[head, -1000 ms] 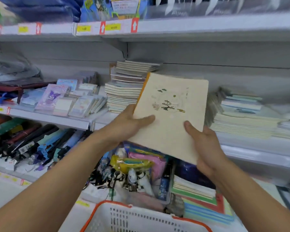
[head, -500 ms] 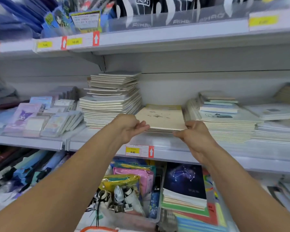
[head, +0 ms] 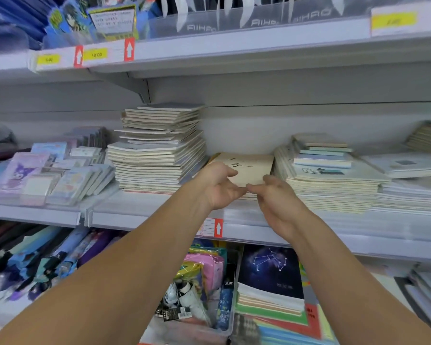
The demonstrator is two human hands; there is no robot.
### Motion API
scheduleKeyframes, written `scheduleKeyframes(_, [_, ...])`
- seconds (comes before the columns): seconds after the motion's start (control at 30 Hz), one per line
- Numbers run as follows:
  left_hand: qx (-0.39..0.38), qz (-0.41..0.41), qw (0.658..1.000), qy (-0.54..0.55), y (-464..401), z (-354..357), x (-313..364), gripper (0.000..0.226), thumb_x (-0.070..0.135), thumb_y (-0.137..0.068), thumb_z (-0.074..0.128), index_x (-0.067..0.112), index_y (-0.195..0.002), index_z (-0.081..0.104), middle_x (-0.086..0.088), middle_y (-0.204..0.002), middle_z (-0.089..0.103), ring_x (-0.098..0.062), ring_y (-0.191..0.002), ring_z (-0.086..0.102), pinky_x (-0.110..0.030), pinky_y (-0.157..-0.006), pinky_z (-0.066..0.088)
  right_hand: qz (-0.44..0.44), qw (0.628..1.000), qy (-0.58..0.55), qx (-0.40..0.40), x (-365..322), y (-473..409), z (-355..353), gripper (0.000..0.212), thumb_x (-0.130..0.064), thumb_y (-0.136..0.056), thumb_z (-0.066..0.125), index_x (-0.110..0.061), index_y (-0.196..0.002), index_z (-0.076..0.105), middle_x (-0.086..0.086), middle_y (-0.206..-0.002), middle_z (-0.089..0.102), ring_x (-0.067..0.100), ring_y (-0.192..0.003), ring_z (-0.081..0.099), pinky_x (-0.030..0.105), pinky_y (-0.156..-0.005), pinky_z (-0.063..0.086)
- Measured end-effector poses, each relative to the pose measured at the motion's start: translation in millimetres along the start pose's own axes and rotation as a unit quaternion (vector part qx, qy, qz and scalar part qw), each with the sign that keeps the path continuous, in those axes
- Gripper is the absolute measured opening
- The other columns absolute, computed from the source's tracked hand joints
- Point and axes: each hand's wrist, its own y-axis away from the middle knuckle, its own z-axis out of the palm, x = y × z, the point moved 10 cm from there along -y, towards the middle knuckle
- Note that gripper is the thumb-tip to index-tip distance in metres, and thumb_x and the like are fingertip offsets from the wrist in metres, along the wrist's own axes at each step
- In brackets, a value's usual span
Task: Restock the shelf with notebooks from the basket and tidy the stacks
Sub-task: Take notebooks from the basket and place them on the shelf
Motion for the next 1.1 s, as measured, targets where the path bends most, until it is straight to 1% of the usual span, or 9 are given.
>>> scheduleKeyframes(0.13, [-0.039,-0.027,0.997,-0.056,2.9,15.1,-3.2,0.040,0.007,-0.102,0.031,-0.005,-0.140,0.034,-0.028,-0.141,0.044,-0.036,-0.130,0.047,-0.039,-0.112,0.036,-0.028,0.999,0.007,0.017,-1.6,-6.8,-2.5,0.082,-0.006,-0.092,0.063,-0.009,-0.158,0.014,0.006,-0.161,0.027,0.022,-0.146,0.029,0.031,-0.116,0.027])
scheduleKeyframes(0.33, [0.089,0.094,0.947,-0.295,35.0,-28.6,22.7,0.040,0.023,-0.095,0.059,0.005,-0.129,0.050,-0.019,-0.135,0.050,-0.031,-0.114,0.058,-0.036,-0.082,0.057,-0.298,0.899,0.210,0.243,-52.3,51.3,-16.3,0.037,-0.008,-0.088,0.056,-0.013,-0.125,0.062,0.001,-0.117,0.067,0.014,-0.102,0.064,0.027,-0.088,0.050])
scheduleKeyframes(0.43, [0.169,0.239,0.872,-0.392,91.2,-73.7,37.8,0.014,0.021,-0.093,0.061,0.011,-0.100,0.068,-0.007,-0.103,0.069,-0.019,-0.088,0.068,-0.028,-0.065,0.059,-0.452,0.838,0.282,0.121,-33.0,90.0,34.1,0.014,-0.014,-0.087,0.055,-0.014,-0.095,0.066,-0.006,-0.069,0.062,0.010,-0.057,0.054,0.031,-0.061,0.048])
scheduleKeyframes(0.5, [0.149,0.227,0.841,-0.469,123.4,-106.7,7.7,0.016,0.022,-0.094,0.060,0.009,-0.095,0.070,-0.004,-0.090,0.072,-0.016,-0.073,0.069,-0.026,-0.056,0.054,-0.394,0.802,0.438,-0.100,53.5,91.2,84.1,0.011,-0.021,-0.088,0.058,-0.017,-0.095,0.066,-0.006,-0.066,0.062,0.015,-0.058,0.055,0.033,-0.060,0.048])
scheduleKeyframes(0.63, [0.027,0.024,0.766,-0.642,164.8,-194.6,-104.3,0.026,0.039,-0.092,0.059,0.016,-0.090,0.071,0.002,-0.081,0.072,-0.008,-0.072,0.070,-0.033,-0.062,0.058,0.041,0.611,0.646,-0.456,325.3,128.5,64.4,0.056,-0.039,-0.083,0.078,-0.015,-0.130,0.061,0.007,-0.127,0.063,0.024,-0.112,0.060,0.031,-0.092,0.049])
scheduleKeyframes(0.73, [-0.064,-0.073,0.608,-0.788,180.6,-232.8,-148.2,0.043,0.062,-0.085,0.054,0.027,-0.106,0.068,0.014,-0.090,0.067,0.006,-0.071,0.060,-0.018,-0.069,0.048,0.131,0.553,0.700,-0.433,421.4,150.9,14.4,0.099,-0.047,-0.068,0.087,-0.010,-0.147,0.041,0.011,-0.148,0.048,0.030,-0.131,0.050,0.032,-0.109,0.041])
scheduleKeyframes(0.87, [-0.066,-0.073,0.591,-0.801,179.2,-231.8,-142.0,0.044,0.053,-0.089,0.053,0.026,-0.123,0.061,0.008,-0.111,0.065,0.001,-0.080,0.056,-0.012,-0.071,0.042,0.168,0.530,0.743,-0.373,467.3,143.4,-28.8,0.130,-0.054,-0.055,0.091,-0.006,-0.154,0.022,0.014,-0.159,0.031,0.031,-0.143,0.036,0.034,-0.119,0.029])
scheduleKeyframes(0.97, [-0.092,-0.106,0.509,-0.849,171.3,-239.8,-154.0,0.053,0.055,-0.092,0.048,0.025,-0.136,0.050,0.004,-0.128,0.058,-0.013,-0.098,0.052,-0.024,-0.088,0.040,0.191,0.514,0.764,-0.341,485.1,134.3,-49.2,0.145,-0.058,-0.053,0.090,-0.010,-0.158,0.002,0.012,-0.165,0.008,0.034,-0.151,0.012,0.045,-0.123,0.018])
scheduleKeyframes(1.1, [-0.125,-0.149,0.471,-0.861,169.8,-239.9,-174.9,0.055,0.057,-0.094,0.044,0.028,-0.140,0.044,0.004,-0.139,0.050,-0.018,-0.121,0.049,-0.029,-0.095,0.036,0.167,0.536,0.769,-0.307,505.7,134.8,-47.1,0.148,-0.061,-0.043,0.091,-0.020,-0.157,0.006,0.008,-0.160,0.015,0.033,-0.149,0.015,0.060,-0.118,0.021])
